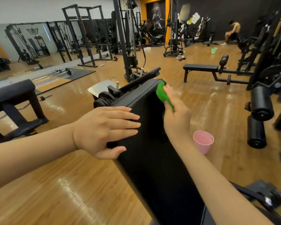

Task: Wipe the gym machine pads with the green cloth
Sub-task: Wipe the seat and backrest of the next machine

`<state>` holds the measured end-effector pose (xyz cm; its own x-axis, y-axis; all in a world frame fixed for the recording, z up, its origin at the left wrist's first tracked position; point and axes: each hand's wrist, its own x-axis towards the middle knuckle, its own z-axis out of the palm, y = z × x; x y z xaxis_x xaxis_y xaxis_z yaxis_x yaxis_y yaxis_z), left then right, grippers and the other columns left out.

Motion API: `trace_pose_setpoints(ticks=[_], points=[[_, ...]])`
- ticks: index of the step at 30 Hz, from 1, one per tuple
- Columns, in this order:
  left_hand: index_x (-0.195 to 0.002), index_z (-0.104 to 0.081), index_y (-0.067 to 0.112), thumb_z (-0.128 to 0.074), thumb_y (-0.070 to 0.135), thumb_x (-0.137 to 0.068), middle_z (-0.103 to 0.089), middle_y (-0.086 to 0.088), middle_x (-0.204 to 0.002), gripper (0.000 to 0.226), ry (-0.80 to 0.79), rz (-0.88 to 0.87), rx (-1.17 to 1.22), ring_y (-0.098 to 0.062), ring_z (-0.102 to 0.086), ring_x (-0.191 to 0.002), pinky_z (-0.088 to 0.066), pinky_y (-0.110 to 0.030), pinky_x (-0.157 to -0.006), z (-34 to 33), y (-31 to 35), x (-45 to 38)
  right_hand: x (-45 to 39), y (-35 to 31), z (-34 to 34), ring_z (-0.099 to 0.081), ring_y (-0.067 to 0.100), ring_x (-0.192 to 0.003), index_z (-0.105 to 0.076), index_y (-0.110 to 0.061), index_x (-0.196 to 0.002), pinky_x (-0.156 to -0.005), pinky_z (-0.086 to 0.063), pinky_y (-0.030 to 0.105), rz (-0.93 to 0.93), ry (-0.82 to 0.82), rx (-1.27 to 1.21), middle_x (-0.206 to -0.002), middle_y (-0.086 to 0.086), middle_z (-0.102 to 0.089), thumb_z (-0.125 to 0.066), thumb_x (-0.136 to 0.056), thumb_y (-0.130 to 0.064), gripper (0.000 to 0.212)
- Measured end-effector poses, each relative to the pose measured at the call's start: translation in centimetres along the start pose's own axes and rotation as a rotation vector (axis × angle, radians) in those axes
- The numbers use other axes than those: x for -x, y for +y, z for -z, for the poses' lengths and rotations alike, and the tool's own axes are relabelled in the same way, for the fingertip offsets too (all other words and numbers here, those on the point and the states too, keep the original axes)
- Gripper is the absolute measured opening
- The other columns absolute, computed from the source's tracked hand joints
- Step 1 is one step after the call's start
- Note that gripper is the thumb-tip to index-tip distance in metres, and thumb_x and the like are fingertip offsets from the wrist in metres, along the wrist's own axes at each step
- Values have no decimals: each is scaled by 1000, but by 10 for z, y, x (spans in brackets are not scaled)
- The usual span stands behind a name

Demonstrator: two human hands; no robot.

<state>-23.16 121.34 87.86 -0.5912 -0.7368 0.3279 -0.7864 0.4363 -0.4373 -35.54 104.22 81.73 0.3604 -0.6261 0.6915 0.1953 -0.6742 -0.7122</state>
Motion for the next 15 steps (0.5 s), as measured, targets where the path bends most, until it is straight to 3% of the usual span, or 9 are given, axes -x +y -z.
trace_pose_setpoints(ticks=[4, 6, 9, 11, 15], points=[[-101, -74, 1, -40, 34, -95, -71, -14, -110, 48, -6, 10, -13, -31, -63, -112, -46, -44, -101, 1, 1, -1, 18, -16, -27, -27, 16, -137, -41, -7, -137, -113, -21, 25, 199, -59, 122, -141, -1, -39, -43, -91, -6, 45], [-100, -75, 1, -40, 33, -95, -71, -14, -109, 48, -12, 11, -14, -31, -63, -112, -47, -44, -101, 1, 1, -1, 29, 0, -25, -30, 17, -136, -39, -9, -137, -113, -20, 19, 177, -21, 121, -140, -2, -39, -42, -92, -7, 46], [-100, -75, 0, -40, 33, -96, -71, -15, -108, 48, -20, 10, -19, -31, -62, -112, -46, -45, -101, 1, 1, -1, 58, 34, -10, -28, 9, -135, -37, -13, -136, -108, -17, 6, -26, 38, 59, -139, -7, -38, -45, -91, 4, 50], [-100, -75, 0, -39, 33, -97, -71, -16, -108, 48, -33, 9, -25, -31, -60, -113, -45, -44, -102, 2, 1, -1, 92, 62, 3, -28, 9, -137, -41, -14, -137, -105, -15, 2, -265, 72, 48, -142, -3, -41, -45, -92, 7, 49], [-100, -74, -1, -39, 32, -97, -71, -16, -108, 48, -59, 11, -36, -31, -60, -113, -45, -44, -102, 3, 2, -2, 151, 109, 24, -33, 15, -137, -47, -15, -137, -108, -21, 19, -704, 136, 59, -145, 1, -42, -43, -95, 3, 46]])
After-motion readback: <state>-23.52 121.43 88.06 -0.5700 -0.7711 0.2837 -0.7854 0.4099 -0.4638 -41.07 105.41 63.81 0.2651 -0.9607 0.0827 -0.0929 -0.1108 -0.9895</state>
